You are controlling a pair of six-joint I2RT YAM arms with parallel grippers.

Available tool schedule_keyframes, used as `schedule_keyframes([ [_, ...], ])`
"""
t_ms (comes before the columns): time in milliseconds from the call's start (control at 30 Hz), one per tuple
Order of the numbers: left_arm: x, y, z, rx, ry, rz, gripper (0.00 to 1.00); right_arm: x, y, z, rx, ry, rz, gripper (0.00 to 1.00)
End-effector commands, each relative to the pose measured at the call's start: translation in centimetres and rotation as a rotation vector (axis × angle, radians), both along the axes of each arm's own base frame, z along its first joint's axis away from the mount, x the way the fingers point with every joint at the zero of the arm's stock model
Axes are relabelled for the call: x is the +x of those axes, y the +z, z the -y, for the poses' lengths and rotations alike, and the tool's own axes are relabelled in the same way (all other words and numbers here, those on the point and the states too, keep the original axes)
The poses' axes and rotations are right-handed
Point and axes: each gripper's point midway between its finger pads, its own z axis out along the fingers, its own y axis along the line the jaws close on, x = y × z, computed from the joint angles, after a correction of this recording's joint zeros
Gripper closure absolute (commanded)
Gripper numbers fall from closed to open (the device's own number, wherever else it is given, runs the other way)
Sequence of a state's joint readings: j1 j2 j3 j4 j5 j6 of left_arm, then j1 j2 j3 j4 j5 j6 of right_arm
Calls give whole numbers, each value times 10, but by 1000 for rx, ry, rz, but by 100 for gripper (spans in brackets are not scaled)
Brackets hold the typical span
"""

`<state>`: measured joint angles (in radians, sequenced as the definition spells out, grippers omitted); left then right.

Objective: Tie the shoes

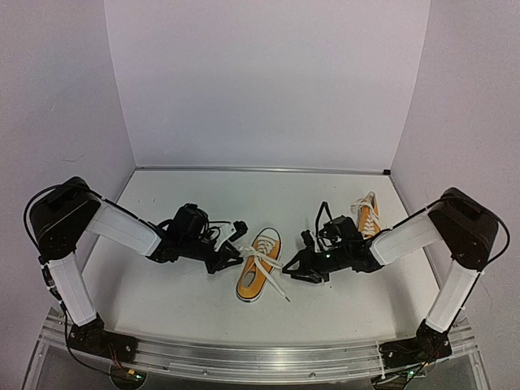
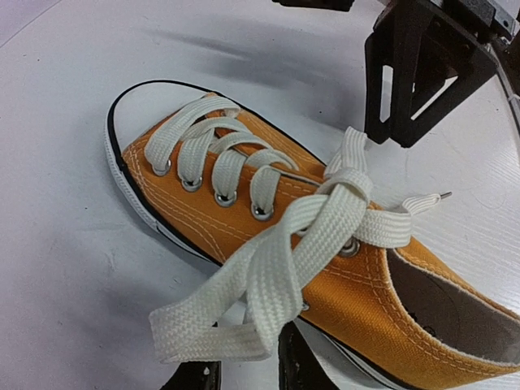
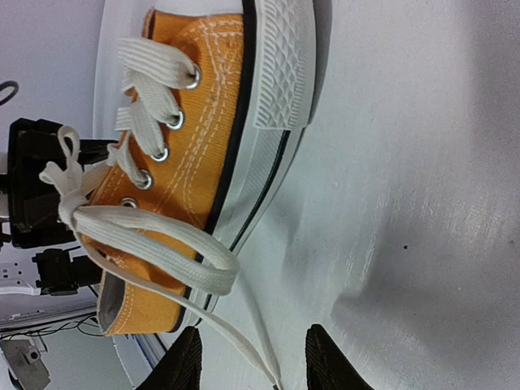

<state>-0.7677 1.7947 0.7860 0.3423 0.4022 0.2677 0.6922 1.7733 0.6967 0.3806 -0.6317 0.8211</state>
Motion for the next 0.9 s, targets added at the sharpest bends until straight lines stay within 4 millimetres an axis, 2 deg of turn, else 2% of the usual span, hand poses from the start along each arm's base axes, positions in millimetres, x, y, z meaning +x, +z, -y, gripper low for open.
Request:
schedule_keyframes([
  [0,9,12,6,-27,1,60,81,19,0,-12,6,-31,40,59],
  [100,4,10,4,-33,-8,53,86,27,0,-21,17,-22,47,59],
  [233,1,12,4,-46,-12,56,87,39,5,-38,62,2,59,58],
  [400,5,13,8,-50,-16,63,71,50,8,-54,96,34,60,58],
  [633,11,11,12,-45,-8,66,67,57,9,-57,107,38,62,57],
  [667,11,11,12,-45,-10,63,68,59,10,-57,111,37,63,57],
  [867,8,15,5,-43,31,27,98,59,19,-56,125,40,70,58],
])
